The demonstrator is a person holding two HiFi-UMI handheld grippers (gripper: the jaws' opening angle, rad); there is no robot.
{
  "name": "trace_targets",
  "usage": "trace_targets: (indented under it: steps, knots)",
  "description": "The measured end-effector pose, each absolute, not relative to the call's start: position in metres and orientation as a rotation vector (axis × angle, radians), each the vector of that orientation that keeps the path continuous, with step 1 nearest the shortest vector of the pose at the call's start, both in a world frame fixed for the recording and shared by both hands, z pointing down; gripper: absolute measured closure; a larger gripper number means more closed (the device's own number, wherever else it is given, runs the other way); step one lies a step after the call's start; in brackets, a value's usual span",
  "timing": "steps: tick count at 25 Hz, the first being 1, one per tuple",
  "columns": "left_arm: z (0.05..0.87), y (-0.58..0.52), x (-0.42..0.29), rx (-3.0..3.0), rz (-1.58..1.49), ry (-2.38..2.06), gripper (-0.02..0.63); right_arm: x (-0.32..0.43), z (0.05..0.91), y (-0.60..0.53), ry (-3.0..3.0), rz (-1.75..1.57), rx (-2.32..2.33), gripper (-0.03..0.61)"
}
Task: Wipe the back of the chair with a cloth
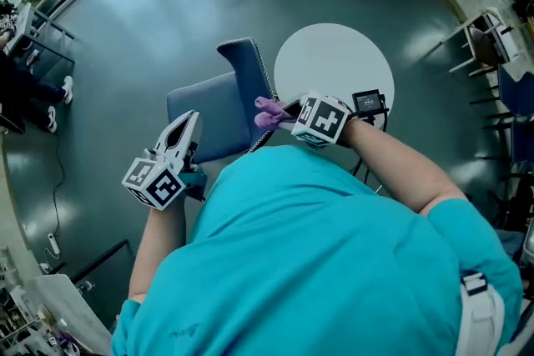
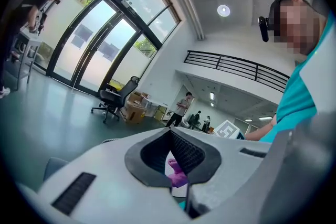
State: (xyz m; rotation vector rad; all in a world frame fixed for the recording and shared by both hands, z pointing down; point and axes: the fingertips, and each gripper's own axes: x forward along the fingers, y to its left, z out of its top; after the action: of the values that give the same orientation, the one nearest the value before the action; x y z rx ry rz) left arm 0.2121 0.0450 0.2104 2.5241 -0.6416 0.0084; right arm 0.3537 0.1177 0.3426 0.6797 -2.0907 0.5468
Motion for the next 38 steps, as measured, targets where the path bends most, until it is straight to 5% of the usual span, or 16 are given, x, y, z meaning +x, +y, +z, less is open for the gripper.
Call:
trace_targets:
  steps: [16,38]
  knots:
    - [0.154,0.170,0.295,2.503,0.090,-0.922,0.618,0.456,0.299,0.198,-2.410,0.581,0.693,0.488]
    - [0.082,0.157,0.128,2.751,-0.088,-0.832,0.618,0.315,0.162,0.167,-2.676,0.496,1.147,0.509]
